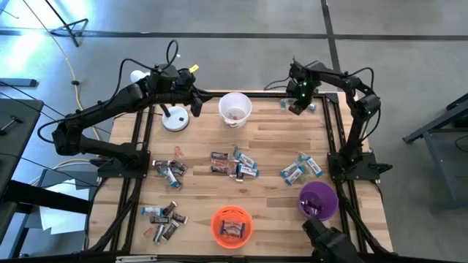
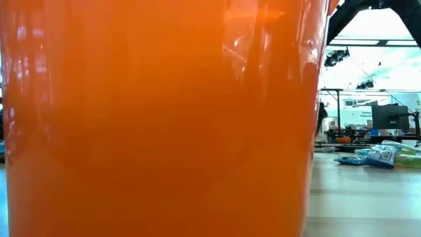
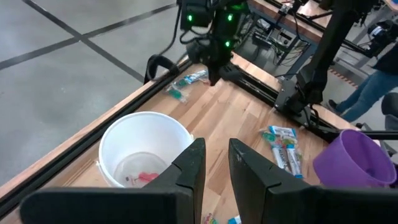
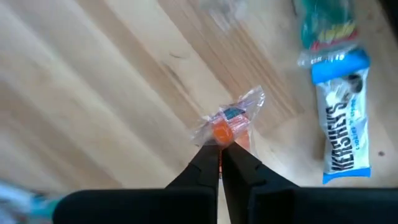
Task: Organize candy in baskets
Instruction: Put the orange gummy into the white bucket
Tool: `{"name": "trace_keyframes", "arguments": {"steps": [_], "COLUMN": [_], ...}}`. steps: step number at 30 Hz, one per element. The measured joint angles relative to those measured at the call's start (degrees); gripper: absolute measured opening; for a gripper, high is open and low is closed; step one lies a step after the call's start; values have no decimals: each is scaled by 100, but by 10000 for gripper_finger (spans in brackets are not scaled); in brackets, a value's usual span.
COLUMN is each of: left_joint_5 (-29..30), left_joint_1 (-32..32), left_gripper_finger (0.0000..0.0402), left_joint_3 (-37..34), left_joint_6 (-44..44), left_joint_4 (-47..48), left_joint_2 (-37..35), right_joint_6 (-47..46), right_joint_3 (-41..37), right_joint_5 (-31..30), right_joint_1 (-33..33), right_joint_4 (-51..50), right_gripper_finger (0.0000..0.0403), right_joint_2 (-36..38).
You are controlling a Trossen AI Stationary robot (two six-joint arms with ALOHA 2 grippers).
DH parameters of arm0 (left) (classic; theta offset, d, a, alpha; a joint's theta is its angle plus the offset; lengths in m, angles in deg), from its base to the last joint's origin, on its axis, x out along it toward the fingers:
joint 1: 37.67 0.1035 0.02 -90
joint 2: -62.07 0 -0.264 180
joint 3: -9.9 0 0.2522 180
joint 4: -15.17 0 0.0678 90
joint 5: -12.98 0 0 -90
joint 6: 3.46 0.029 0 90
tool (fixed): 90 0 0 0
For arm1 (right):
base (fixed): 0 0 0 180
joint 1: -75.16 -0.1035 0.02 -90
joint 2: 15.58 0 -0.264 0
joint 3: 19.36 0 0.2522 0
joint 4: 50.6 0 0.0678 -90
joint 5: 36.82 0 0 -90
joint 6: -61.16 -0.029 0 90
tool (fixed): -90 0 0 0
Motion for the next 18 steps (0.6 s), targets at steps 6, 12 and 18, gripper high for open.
{"name": "trace_keyframes", "arguments": {"steps": [6, 12, 18], "left_joint_5": [0, 0, 0], "left_joint_1": [-19, -19, -19], "left_gripper_finger": [55, 55, 55], "left_joint_3": [0, 0, 0], "left_joint_6": [-30, -53, -76], "left_joint_4": [0, -2, -4], "left_joint_2": [0, 0, 0], "right_joint_6": [-144, 8, -140], "right_joint_3": [428, 677, 753], "right_joint_5": [757, 947, 944], "right_joint_1": [-438, -1342, -2189], "right_joint_4": [-197, 230, 1663], "right_gripper_finger": [1, 0, 0], "right_joint_2": [505, 991, 1096]}}
